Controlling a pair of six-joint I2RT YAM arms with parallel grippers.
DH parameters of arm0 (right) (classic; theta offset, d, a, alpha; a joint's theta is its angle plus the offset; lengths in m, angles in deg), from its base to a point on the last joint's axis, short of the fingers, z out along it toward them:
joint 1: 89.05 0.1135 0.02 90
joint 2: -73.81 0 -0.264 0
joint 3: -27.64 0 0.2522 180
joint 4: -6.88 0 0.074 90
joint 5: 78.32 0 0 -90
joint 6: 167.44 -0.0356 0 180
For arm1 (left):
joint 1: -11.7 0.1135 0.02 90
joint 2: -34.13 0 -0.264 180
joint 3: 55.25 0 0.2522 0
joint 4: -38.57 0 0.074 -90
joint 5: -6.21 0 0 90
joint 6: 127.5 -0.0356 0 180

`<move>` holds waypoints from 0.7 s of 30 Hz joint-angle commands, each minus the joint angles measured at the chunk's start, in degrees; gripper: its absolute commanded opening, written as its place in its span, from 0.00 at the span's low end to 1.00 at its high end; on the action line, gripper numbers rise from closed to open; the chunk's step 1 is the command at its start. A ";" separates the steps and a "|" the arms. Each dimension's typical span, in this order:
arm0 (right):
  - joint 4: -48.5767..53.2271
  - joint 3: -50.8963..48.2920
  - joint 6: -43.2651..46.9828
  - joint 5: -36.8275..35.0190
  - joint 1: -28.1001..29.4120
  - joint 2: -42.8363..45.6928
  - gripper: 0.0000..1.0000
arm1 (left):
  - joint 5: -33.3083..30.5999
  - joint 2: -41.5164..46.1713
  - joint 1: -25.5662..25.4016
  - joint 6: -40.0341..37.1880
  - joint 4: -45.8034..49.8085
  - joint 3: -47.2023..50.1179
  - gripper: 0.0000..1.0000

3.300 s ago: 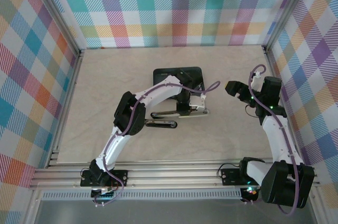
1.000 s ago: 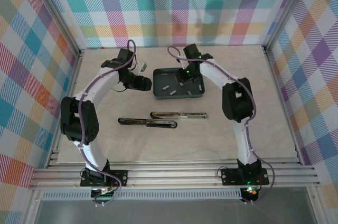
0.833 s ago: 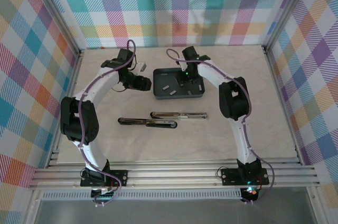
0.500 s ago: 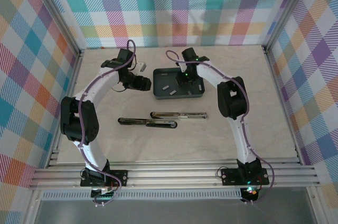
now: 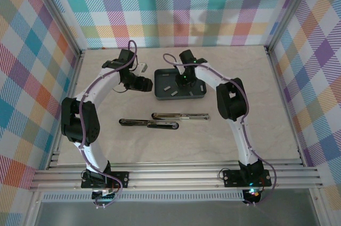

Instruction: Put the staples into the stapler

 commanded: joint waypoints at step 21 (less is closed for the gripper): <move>-2.14 -3.96 -4.48 9.00 -0.78 5.84 0.12 | -0.41 0.48 0.86 0.49 1.25 2.18 0.70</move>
